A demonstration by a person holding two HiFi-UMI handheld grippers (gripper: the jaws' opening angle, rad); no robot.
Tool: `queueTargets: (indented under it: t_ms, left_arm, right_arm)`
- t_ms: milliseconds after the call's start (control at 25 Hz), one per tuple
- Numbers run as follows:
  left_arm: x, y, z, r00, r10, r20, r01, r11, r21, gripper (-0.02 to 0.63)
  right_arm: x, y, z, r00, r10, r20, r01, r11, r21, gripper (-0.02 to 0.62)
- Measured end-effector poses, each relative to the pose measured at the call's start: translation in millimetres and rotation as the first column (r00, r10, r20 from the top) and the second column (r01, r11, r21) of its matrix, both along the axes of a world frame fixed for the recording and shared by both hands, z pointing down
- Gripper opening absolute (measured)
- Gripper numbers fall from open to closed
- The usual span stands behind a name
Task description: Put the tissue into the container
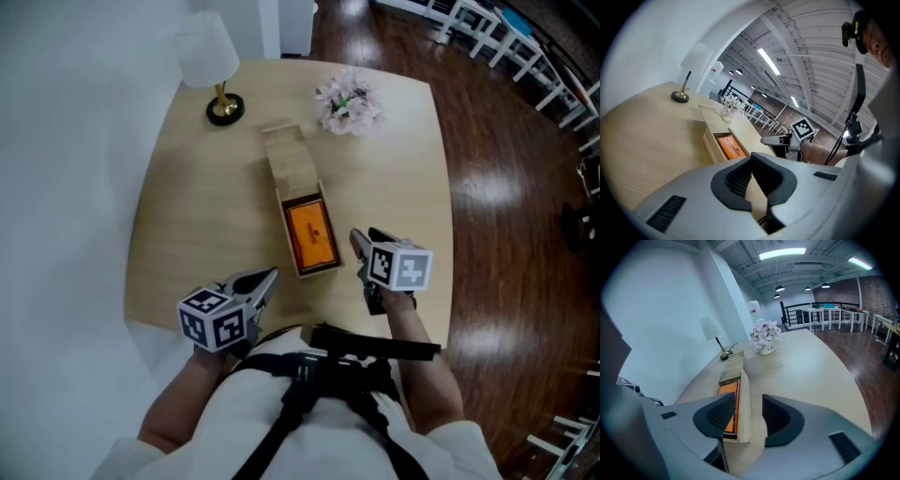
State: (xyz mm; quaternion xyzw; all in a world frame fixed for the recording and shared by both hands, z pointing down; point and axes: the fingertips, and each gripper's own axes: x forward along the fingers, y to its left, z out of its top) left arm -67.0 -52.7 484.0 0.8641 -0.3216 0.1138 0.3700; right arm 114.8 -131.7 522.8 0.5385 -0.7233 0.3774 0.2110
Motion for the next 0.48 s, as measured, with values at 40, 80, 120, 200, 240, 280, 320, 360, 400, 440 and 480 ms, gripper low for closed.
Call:
queueTargets:
  t_ms: [40,80,120,200,240,280,320,360,400,440,480]
  left_arm:
    - [1.7,0.3,-0.8,1.0,0.002,0.0,-0.002,1.0,0.002,-0.002]
    - [3.3,0.5,-1.5,1.0,0.004,0.0,-0.004,1.0,0.004,-0.002]
    - [5.0,0.7,-2.1,1.0,0.005,0.001,-0.005,1.0,0.005,-0.002]
    - [8.6,1.1,-3.1,1.0,0.008,0.001,-0.008,1.0,0.009,-0.002]
    - [10.4,1.4,-3.8,1.0,0.009,0.002,-0.009,1.0,0.012,-0.002]
    - [12.0,1.7,-4.6,1.0,0.011,0.003,-0.011,1.0,0.014,-0.002]
    - [13.5,1.7,-5.7,1.0,0.012,0.004,-0.012,1.0,0.017,-0.002]
    - [14.9,1.6,-7.0,1.0,0.013,0.003,-0.013,1.0,0.019,-0.002]
    - [16.5,1.4,-8.4,1.0,0.015,0.001,-0.015,1.0,0.021,-0.002]
    - [18.1,1.1,-9.9,1.0,0.017,-0.002,-0.017,1.0,0.022,-0.002]
    - [19.7,0.9,-11.7,1.0,0.019,-0.006,-0.019,1.0,0.022,-0.002]
  right_arm:
    - [3.2,1.1,-0.8,1.0,0.006,0.0,-0.006,1.0,0.002,0.17]
    - [6.4,2.4,-1.7,1.0,0.011,0.002,-0.011,1.0,0.004,0.169]
    - [9.4,3.6,-2.6,1.0,0.015,0.003,-0.015,1.0,0.008,0.163]
    - [15.5,6.3,-4.1,1.0,0.024,0.006,-0.024,1.0,0.016,0.158]
    - [18.5,8.0,-5.1,1.0,0.028,0.008,-0.029,0.999,0.021,0.152]
    - [21.6,9.8,-6.5,0.999,0.033,0.011,-0.034,0.999,0.026,0.149]
    - [24.5,11.5,-8.3,0.999,0.038,0.016,-0.039,0.999,0.031,0.143]
    - [27.3,13.4,-10.1,0.999,0.043,0.021,-0.044,0.998,0.037,0.132]
    - [30.1,15.4,-11.7,0.998,0.048,0.027,-0.049,0.998,0.042,0.13]
    - [32.8,17.7,-12.9,0.998,0.052,0.033,-0.054,0.997,0.046,0.129]
    - [35.6,20.2,-13.7,0.998,0.056,0.036,-0.058,0.997,0.05,0.126]
